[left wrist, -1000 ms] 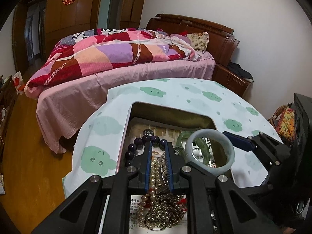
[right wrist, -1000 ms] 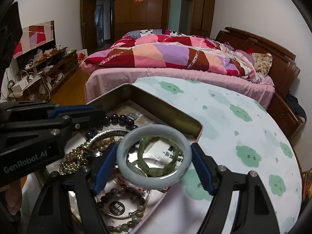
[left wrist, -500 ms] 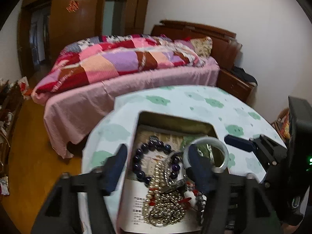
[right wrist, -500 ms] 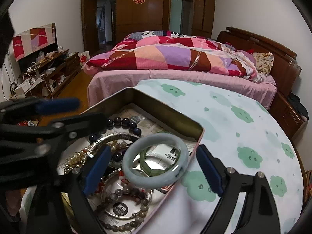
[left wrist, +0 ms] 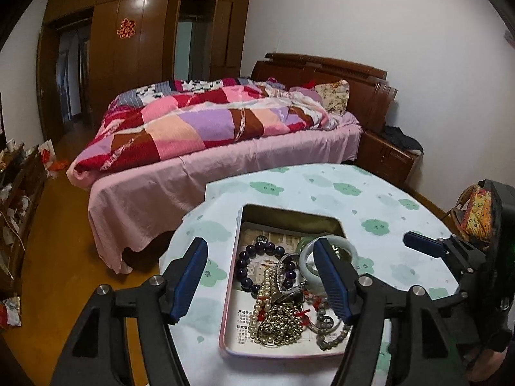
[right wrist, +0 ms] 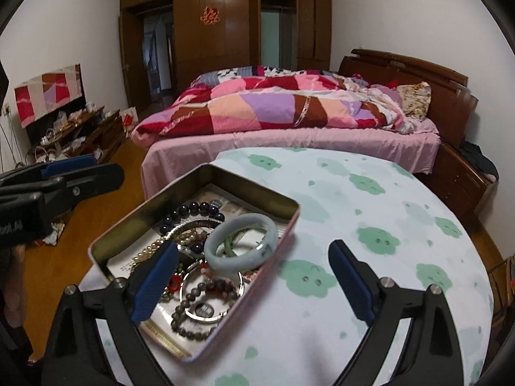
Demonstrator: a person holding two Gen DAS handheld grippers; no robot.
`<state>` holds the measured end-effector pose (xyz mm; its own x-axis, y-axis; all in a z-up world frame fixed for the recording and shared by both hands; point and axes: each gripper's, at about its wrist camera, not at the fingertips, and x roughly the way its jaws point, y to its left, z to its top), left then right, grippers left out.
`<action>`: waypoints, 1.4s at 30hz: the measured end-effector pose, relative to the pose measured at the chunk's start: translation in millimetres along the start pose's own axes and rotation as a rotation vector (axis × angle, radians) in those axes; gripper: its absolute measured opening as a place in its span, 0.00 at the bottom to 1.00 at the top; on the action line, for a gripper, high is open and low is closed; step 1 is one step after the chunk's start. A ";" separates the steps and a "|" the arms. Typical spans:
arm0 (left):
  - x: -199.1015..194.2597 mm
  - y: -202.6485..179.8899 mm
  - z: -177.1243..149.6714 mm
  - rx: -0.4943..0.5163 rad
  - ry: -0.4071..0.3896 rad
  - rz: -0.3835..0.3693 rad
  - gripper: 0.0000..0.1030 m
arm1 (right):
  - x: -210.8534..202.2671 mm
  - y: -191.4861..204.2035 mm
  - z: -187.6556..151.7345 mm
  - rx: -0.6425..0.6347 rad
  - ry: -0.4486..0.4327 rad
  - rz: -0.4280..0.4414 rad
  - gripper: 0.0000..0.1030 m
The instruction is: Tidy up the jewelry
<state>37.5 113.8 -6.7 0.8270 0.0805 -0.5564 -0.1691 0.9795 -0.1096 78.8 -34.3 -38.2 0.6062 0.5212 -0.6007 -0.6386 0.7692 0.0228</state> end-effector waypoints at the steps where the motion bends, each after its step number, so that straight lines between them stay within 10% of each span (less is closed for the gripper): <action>1: -2.9 -0.8 0.5 0.002 -0.006 -0.002 0.67 | -2.9 -0.8 0.4 0.004 -0.006 -0.004 0.95; 42: -29.6 -12.4 1.1 0.033 -0.044 -0.009 0.68 | -33.0 -6.8 1.0 0.022 -0.104 -0.040 0.97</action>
<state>15.7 99.5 12.0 0.8511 0.0795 -0.5190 -0.1448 0.9857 -0.0866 63.6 -56.4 -17.7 0.6776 0.5250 -0.5149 -0.6034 0.7972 0.0189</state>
